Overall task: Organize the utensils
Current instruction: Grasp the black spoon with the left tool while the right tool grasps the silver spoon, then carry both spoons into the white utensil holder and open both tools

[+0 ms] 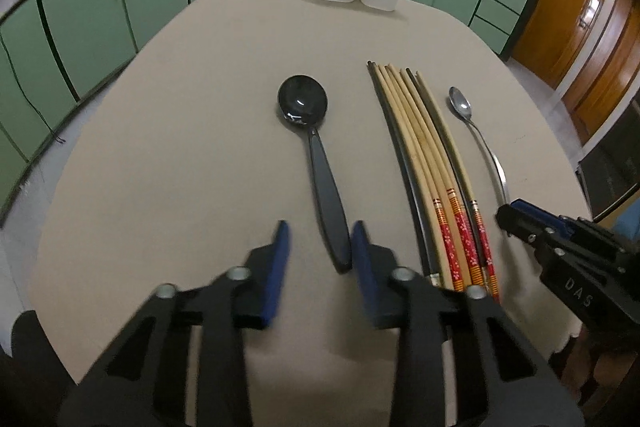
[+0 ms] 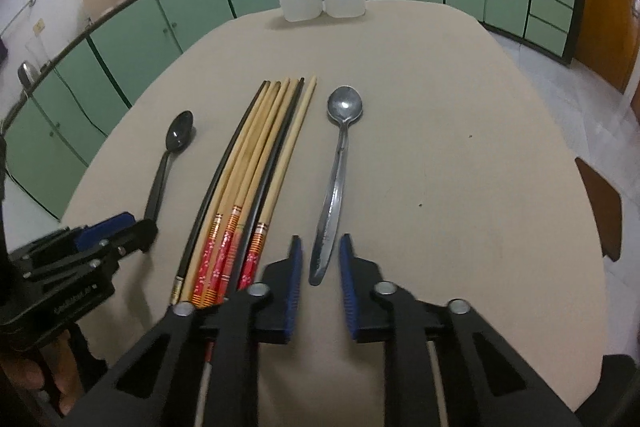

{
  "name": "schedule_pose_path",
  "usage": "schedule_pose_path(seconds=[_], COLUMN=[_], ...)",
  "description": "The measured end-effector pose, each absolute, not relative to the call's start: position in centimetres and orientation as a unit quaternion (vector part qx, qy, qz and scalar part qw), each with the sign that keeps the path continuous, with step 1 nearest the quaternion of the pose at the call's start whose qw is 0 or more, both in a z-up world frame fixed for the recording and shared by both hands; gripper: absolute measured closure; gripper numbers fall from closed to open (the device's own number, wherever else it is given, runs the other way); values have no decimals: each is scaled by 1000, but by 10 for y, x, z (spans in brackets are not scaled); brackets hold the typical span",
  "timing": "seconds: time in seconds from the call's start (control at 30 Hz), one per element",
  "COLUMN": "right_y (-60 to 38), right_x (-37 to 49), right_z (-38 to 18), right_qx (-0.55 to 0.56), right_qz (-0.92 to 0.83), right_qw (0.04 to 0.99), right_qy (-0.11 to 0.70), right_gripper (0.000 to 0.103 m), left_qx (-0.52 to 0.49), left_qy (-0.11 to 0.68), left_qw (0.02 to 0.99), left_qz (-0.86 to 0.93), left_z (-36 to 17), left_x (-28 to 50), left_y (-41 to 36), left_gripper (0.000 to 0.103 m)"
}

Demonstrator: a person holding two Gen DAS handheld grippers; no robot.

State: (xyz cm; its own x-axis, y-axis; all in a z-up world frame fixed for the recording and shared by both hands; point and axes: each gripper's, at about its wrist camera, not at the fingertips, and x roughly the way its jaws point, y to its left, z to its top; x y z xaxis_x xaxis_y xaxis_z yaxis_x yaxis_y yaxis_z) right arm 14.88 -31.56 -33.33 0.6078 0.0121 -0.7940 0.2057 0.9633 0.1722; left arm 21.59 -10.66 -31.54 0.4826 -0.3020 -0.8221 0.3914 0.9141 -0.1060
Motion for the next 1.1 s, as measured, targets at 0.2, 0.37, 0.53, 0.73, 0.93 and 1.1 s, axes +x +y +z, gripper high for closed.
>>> schedule_pose_path(seconds=[0.2,0.37,0.53,0.73,0.93,1.1], right_y=[-318,-322,-327,-338,-355,-367], right_x=[148,150,157,174,199,210], right_z=[-328,-305,-273,-237,-215,-197], right_qx=[122,123,111,100,101,102], right_qz=[-56,-53,-48,-36,-15,-5], right_qw=[889,894,901,905,896,891], right_qy=[437,428,417,412,433,443], right_gripper=[93,94,94,95,96,101], left_qx=[39,37,38,47,48,56], left_qy=[464,444,420,405,417,415], left_qw=[859,867,876,877,864,860], left_qz=[-213,-223,-236,-255,-279,-291], left_z=[-308,-278,-244,-217,-198,-180], left_x=[217,218,225,240,266,279], left_y=[-107,-108,-111,-116,-121,-123], left_gripper=[92,92,92,98,100,100])
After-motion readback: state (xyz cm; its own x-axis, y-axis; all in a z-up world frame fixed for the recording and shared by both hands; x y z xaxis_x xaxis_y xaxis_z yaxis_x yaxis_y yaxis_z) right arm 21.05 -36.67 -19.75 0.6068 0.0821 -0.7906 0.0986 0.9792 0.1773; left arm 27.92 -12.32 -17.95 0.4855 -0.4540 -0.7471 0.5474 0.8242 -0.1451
